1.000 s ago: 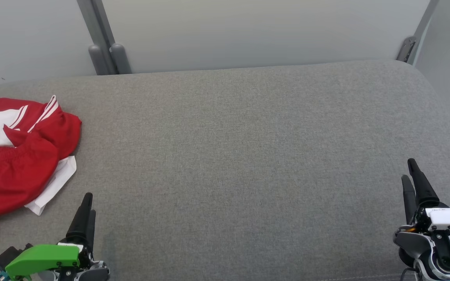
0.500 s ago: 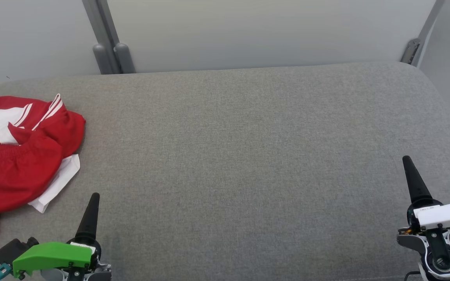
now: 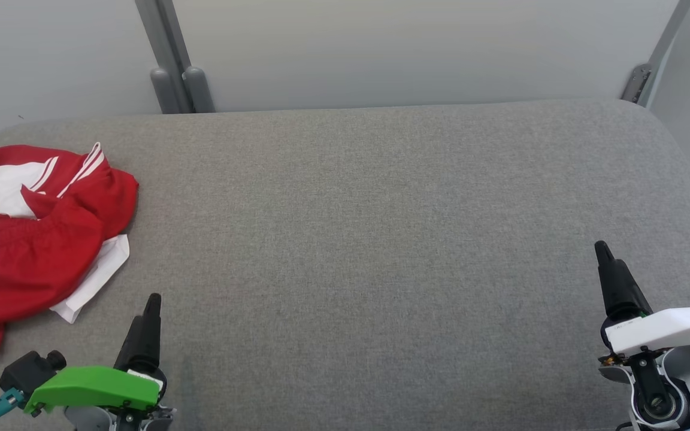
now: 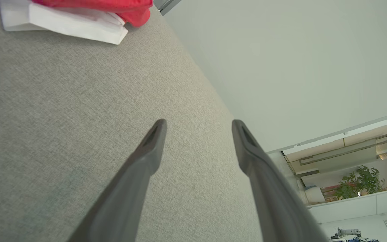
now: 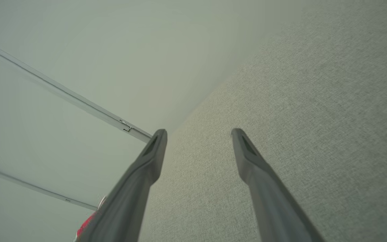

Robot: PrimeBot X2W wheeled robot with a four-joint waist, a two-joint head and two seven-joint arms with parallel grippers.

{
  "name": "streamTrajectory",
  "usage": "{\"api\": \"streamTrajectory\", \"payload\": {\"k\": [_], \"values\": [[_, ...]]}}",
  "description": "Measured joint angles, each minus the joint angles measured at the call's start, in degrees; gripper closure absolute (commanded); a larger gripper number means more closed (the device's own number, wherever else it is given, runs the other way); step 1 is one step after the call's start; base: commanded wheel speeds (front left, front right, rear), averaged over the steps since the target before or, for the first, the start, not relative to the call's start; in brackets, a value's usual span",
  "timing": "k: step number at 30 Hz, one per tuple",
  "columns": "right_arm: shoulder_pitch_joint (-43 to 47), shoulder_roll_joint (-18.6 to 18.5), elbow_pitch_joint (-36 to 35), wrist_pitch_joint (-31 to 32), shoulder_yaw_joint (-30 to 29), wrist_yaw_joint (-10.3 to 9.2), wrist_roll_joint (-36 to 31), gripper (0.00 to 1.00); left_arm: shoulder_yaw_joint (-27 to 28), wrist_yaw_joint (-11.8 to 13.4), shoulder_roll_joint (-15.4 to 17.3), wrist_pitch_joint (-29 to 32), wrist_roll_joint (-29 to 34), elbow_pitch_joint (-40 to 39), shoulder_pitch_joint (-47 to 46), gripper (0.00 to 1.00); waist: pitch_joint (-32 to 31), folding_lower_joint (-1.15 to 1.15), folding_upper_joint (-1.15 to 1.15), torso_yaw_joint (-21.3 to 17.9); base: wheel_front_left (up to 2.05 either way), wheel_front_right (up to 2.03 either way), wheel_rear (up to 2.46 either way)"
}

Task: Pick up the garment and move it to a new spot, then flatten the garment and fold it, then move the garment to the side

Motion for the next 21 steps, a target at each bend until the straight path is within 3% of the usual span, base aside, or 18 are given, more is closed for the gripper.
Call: {"api": "streamTrajectory", "payload": {"k": [21], "values": [[0.18,-1.11,-0.25,-3.46,2.86,-3.00,-16.90,0.00,-1.64,0.37,-0.15,-3.28,17.48,-1.77,-0.85,0.00,-0.75,0.00,0.00,0.70,0.00,0.00,0.00]]}}
